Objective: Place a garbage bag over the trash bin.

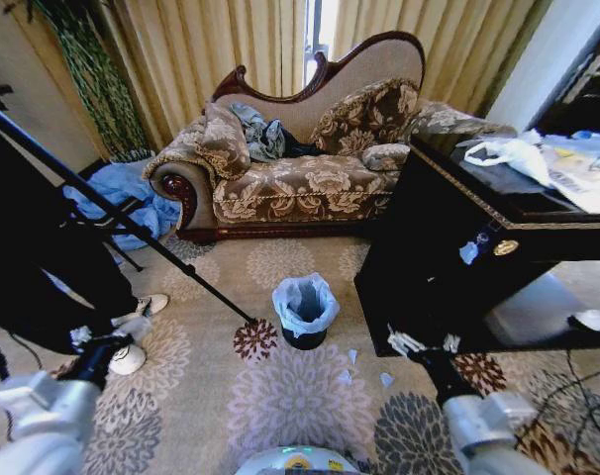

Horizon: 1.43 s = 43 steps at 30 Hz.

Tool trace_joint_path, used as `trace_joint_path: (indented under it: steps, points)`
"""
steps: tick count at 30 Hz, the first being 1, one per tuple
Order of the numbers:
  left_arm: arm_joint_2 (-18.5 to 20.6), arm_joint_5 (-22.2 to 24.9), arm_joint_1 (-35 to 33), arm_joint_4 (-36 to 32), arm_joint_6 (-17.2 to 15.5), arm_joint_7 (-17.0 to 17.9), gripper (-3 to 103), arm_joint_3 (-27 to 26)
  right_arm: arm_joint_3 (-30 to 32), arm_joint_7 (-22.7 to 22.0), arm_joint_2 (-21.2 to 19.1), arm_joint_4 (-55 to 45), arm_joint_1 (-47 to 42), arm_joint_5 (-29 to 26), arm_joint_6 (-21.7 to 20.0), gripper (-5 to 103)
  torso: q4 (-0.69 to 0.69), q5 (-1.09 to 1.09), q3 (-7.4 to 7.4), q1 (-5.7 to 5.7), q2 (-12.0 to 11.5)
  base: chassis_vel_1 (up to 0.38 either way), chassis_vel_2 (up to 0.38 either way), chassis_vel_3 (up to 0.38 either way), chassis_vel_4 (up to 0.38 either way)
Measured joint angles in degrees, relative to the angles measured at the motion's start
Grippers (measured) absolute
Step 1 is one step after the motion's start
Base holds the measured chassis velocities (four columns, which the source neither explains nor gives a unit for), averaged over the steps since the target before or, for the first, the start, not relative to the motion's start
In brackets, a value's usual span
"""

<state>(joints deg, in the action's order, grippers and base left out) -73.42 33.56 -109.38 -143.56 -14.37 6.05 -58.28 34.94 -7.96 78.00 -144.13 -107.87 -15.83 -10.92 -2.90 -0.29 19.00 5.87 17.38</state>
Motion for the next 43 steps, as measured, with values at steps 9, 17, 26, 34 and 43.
trace_joint_path:
  steps: [9, 17, 26, 34, 43]
  points:
    - [0.9, -2.3, 3.3, 0.2, 3.2, -2.9, 98, 7.8, -1.5, 3.0, 5.0, 0.5, -2.2, 6.2, 4.8, 100, 0.01, 0.01, 0.0, 0.0, 0.0, 0.0, 0.0, 0.0, 0.0]
    - [4.5, -2.5, 4.5, 0.2, 3.8, -3.8, 98, 9.8, -3.2, -0.7, 8.4, 0.7, -2.7, 12.9, 6.6, 100, 0.0, 0.01, 0.0, 0.0, 0.0, 0.0, 0.0, 0.0, 0.0]
    - [3.9, -3.6, 4.7, 0.3, 4.7, -4.3, 99, 11.3, -3.0, -0.6, 9.2, 0.8, -2.7, 12.2, 7.5, 100, 0.01, 0.01, 0.01, 0.0, 0.0, 0.0, 0.0, 0.0, 0.0]
    - [3.9, -3.6, 4.7, 0.3, 4.8, -4.3, 99, 11.3, -3.0, -0.5, 9.1, 0.8, -2.6, 11.9, 7.5, 100, 0.01, 0.01, 0.0, 0.0, 0.0, 0.0, 0.0, 0.0, 0.0]
    - [3.9, -3.5, 4.7, 0.3, 4.8, -4.3, 99, 11.3, -3.0, -0.5, 9.0, 0.9, -2.6, 11.8, 7.5, 100, 0.01, 0.01, 0.0, 0.0, 0.0, 0.0, 0.0, 0.0, 0.0]
